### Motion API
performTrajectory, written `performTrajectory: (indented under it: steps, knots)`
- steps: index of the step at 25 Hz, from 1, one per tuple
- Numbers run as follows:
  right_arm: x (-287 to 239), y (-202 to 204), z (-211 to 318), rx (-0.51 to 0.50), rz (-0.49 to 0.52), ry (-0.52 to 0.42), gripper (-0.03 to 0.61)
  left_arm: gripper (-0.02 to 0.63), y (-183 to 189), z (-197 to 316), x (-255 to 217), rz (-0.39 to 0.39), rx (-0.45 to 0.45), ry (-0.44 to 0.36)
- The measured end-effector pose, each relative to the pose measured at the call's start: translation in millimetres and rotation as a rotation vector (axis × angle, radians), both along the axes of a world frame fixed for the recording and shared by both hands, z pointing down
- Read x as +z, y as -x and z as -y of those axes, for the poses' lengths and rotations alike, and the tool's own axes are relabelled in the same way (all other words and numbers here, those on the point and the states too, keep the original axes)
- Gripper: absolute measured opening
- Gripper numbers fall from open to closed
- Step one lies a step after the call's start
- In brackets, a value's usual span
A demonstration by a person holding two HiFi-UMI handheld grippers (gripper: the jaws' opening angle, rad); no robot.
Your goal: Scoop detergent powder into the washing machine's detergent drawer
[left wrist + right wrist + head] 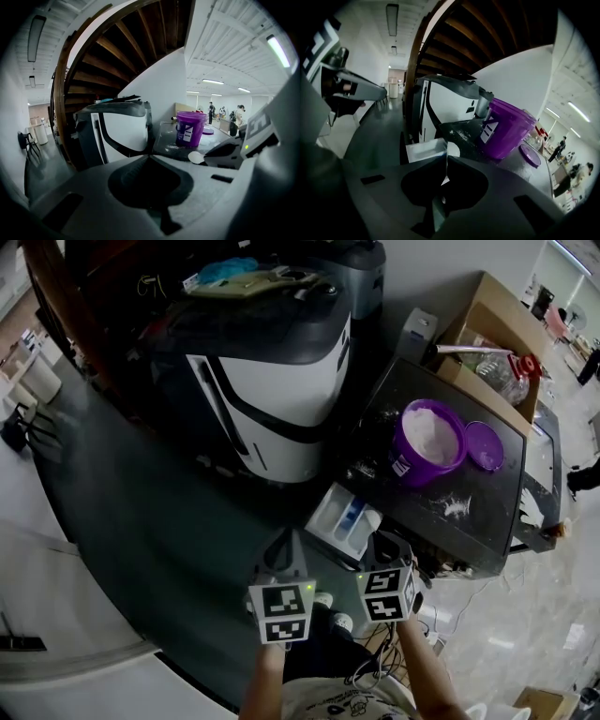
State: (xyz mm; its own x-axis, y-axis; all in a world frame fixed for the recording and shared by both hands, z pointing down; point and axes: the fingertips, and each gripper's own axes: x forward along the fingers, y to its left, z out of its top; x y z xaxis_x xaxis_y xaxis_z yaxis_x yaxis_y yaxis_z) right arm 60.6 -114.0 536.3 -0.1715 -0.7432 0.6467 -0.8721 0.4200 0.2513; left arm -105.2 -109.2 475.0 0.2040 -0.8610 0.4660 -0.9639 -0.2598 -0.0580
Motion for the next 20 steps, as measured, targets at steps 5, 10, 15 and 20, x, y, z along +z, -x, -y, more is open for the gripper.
performTrajectory:
  steps: [5, 10, 15, 20]
  knots:
    - [-30, -2, 2, 0.047, 0.108, -0.048, 0.021, 0.003, -5, 2, -16, -0.004, 0.008, -0.034]
    - [-66, -9, 9, 0.085, 0.187, -0.117, 0.021, 0.003, -14, 7, -38, -0.01, 0.023, -0.082]
    - [-102, -19, 16, 0.106, 0.226, -0.194, 0.021, 0.003, -23, 14, -63, -0.013, 0.035, -0.135]
    - [-135, -28, 22, 0.128, 0.291, -0.26, 0.021, 0.003, -30, 21, -89, -0.013, 0.041, -0.191]
